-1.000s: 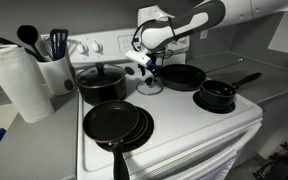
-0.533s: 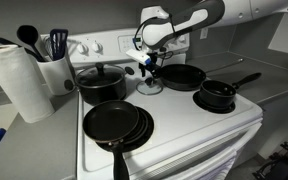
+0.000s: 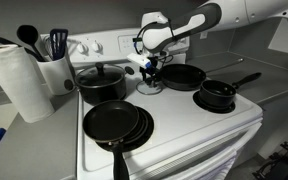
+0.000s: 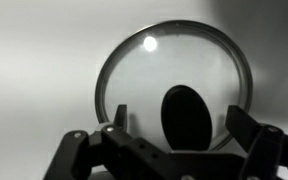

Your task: Pick the lid on the stove and cover the pot on the bottom right

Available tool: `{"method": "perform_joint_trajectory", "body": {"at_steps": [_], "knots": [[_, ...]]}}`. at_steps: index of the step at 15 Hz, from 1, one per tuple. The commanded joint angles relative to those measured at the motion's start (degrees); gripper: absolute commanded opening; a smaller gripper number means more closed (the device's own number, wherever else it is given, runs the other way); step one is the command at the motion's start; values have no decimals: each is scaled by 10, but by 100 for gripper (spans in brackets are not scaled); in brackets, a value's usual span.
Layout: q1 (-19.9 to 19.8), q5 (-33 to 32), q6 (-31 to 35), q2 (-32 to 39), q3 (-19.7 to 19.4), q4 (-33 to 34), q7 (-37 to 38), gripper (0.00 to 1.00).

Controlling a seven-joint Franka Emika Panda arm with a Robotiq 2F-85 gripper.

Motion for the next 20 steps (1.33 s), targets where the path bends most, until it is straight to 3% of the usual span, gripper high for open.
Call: {"method": "perform_joint_trajectory", "body": {"at_steps": [1,6,12,17,20], "knots": [[-6,13,-5,17,6,14,-8,95],[-5,12,-1,14,7,28,-11,54],[0,5,3,1,10,30,-13,17],[4,1,-7,1,8,30,-13,17],[11,-17,-69,5,-4,54,-14,17]]}}
